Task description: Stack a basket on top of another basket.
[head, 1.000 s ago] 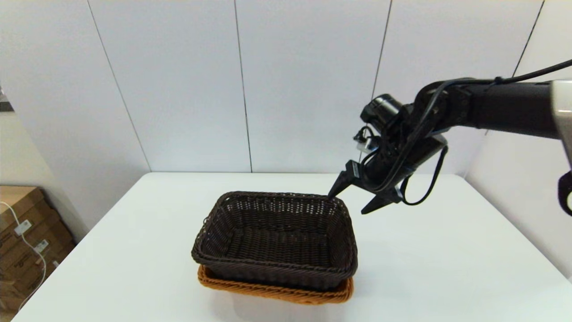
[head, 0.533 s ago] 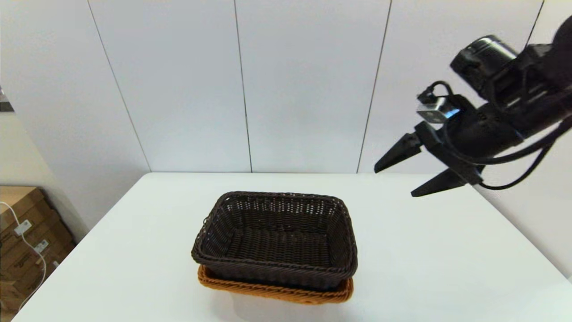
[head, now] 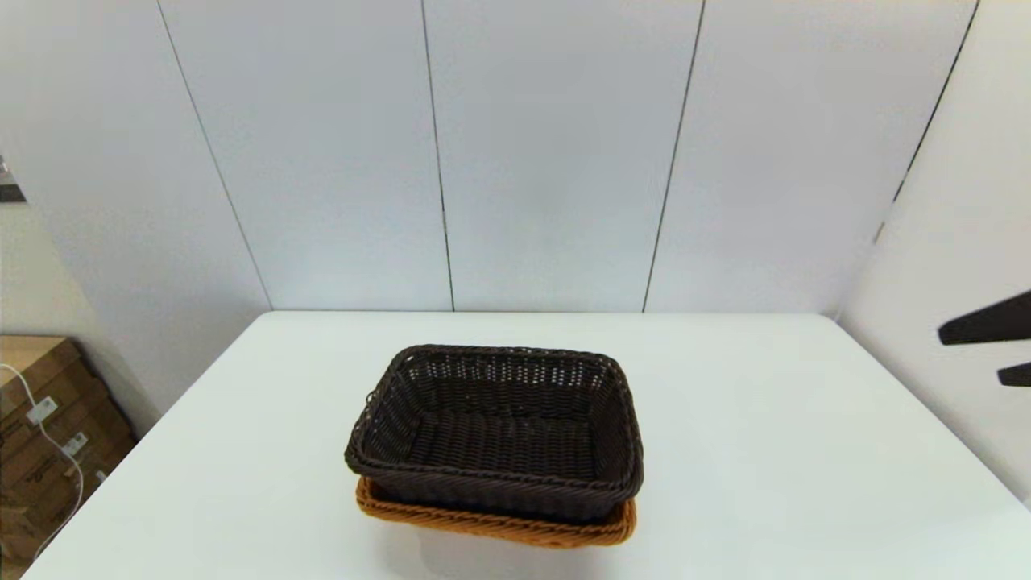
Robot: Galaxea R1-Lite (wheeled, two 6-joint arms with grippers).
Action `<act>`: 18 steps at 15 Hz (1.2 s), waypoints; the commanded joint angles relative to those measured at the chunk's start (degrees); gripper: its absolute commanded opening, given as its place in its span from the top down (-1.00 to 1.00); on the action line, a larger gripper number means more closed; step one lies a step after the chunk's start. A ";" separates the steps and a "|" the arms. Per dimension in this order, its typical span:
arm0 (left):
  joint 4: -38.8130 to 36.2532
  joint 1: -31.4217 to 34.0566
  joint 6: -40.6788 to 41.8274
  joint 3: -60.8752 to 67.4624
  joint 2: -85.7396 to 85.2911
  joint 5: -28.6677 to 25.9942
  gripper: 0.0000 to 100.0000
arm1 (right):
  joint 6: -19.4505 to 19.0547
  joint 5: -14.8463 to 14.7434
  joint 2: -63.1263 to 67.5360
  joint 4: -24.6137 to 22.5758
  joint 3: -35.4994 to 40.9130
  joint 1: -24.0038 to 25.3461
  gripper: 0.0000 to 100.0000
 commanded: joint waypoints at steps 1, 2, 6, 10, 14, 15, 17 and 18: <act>0.08 0.01 -0.06 0.00 -0.02 0.00 -1.00 | -1.66 0.82 -23.43 -1.46 14.80 -2.43 -1.00; 0.08 0.01 -0.06 0.00 -0.02 0.00 -1.00 | -1.66 0.91 -26.33 -0.76 16.73 -1.02 -1.00; 0.08 0.01 -0.06 0.00 -0.02 0.00 -1.00 | -1.48 0.47 -39.77 0.65 25.43 1.17 -1.00; 0.08 0.01 -0.06 0.00 -0.02 0.00 -1.00 | -1.04 0.29 -50.85 1.88 31.67 3.81 -1.00; 0.08 0.01 -0.06 0.00 -0.02 0.00 -1.00 | 0.10 -5.25 -60.87 -5.77 39.76 3.90 -1.00; 0.08 0.01 -0.06 0.00 -0.02 0.00 -1.00 | 0.19 -5.69 -62.10 -7.00 41.17 3.90 -1.00; 0.08 0.01 -0.06 0.00 -0.02 0.00 -1.00 | 0.27 -9.73 -63.94 -10.08 43.36 3.90 -1.00; 0.08 0.01 -0.06 0.00 -0.02 0.00 -1.00 | 0.36 -11.66 -65.53 -15.61 46.35 3.99 -1.00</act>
